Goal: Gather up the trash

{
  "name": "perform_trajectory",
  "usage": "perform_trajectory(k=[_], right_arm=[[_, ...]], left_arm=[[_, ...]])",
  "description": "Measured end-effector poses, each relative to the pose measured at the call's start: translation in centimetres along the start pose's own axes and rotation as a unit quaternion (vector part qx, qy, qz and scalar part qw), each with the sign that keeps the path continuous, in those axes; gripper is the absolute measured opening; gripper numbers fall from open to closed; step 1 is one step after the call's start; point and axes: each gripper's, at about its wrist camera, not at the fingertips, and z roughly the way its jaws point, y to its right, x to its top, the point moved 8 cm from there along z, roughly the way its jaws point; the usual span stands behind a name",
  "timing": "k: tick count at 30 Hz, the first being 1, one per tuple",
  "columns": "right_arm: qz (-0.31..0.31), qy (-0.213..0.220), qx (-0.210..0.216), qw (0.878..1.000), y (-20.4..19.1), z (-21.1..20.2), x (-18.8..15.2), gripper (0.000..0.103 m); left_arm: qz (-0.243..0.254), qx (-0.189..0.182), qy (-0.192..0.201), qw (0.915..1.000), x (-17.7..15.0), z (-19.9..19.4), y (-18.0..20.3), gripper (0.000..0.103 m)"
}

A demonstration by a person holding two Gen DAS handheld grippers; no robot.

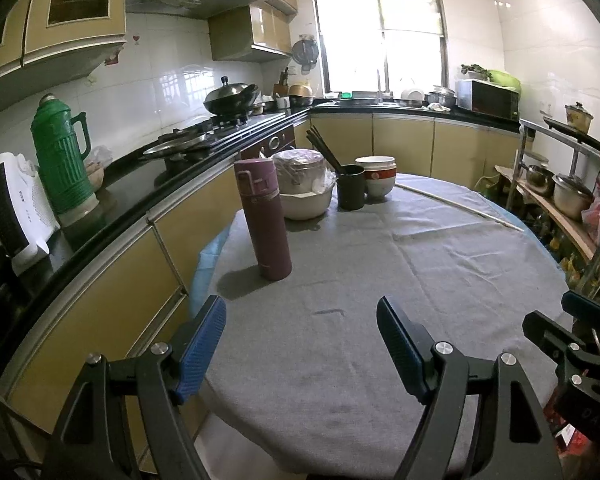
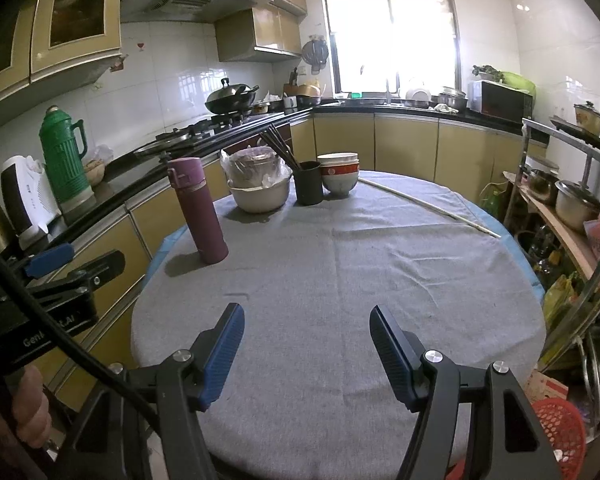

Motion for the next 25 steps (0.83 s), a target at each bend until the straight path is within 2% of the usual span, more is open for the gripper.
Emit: perform_trajectory(k=[10, 20, 24, 25], right_arm=[[0.004, 0.007, -0.003, 1.0, 0.6, -0.3, 0.2, 0.069], [0.008, -0.005, -0.004, 1.0, 1.6, 1.3, 0.1, 0.069], [0.02, -0.015, -0.009, 1.0, 3.5, 3.4, -0.3, 0.069], [0.023, -0.02, -0.013, 0.999, 4.3, 4.3, -0.5, 0.069]], left_arm=[[0.006, -0.007, 0.002, 1.0, 0.2, -0.3, 0.9, 0.078], [0.008, -0.011, -0.007, 0.9999, 0.2, 1.0, 1.9, 0.078], [0.006, -0.04, -0.036, 0.9985, -0.4, 3.7, 3.5, 0.079], [0.008, -0.05, -0.05, 0.9975, -0.8, 4.8, 4.0, 0.082]])
